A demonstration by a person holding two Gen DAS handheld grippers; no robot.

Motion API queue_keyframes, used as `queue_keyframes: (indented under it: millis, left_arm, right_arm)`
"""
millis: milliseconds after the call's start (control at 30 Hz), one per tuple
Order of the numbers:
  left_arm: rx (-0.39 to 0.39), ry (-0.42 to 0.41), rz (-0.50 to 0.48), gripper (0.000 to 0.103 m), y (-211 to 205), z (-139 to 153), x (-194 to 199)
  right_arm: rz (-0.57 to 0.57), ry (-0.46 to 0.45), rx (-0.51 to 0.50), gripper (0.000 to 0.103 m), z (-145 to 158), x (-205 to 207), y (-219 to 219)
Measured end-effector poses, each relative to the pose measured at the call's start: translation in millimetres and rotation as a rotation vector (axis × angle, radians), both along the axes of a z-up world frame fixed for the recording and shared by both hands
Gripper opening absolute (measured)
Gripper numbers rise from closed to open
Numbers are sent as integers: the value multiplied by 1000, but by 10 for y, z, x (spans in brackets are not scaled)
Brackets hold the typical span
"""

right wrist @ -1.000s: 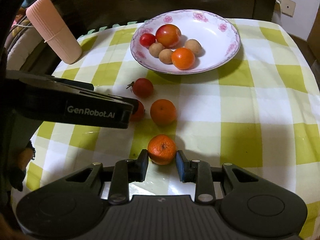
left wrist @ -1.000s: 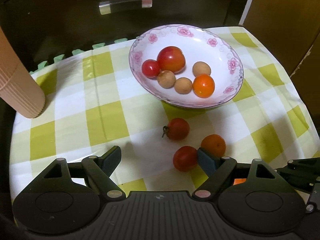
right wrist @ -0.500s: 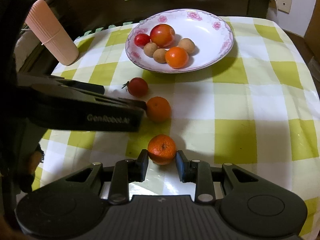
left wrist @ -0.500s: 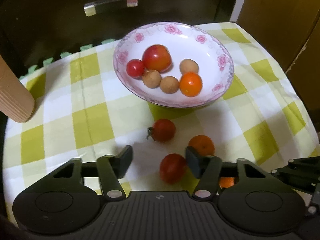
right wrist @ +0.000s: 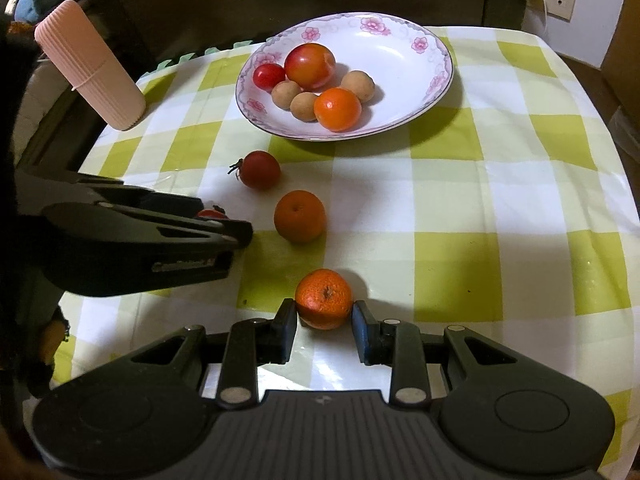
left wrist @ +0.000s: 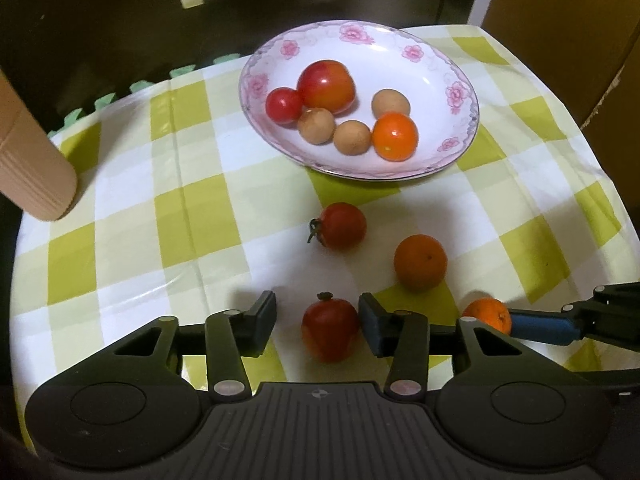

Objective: Organize fruits
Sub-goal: 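Close the left gripper on the red tomato while the right gripper grasps the mandarin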

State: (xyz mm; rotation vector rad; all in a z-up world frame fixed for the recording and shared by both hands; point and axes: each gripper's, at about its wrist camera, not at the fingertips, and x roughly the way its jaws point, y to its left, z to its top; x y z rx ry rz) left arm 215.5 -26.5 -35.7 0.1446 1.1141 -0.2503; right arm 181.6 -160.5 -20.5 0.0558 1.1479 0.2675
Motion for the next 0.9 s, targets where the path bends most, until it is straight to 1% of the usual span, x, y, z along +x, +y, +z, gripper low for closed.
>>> queue_keyframes:
  millis: [100, 167, 300, 367, 433, 533, 600, 900]
  left_arm:
    - [-11, 4, 12, 65, 29, 17, -4]
    - [-5, 4, 12, 64, 23, 8, -2]
    - [4, 3, 19, 60, 15, -25, -16]
    - [4, 0, 24, 55, 22, -26, -11]
    - [3, -5, 34, 48, 37, -22, -1]
    - [-3, -4, 44, 42, 71, -13, 19]
    - [7, -5, 40, 40, 75, -10, 16]
    - [24, -8, 28, 44, 86, -13, -55]
  right_arm:
    - [2, -2, -3, 29, 7, -9, 12]
    - [4, -3, -5, 29, 10, -17, 14]
    - [0, -4, -12, 29, 18, -25, 8]
    - [-4, -6, -13, 29, 25, -17, 9]
    - [-5, -8, -13, 29, 31, -18, 9]
    - [-7, -7, -15, 29, 24, -19, 6]
    - [-9, -3, -16, 29, 15, -14, 6]
    - [-2, -6, -23, 29, 20, -12, 56]
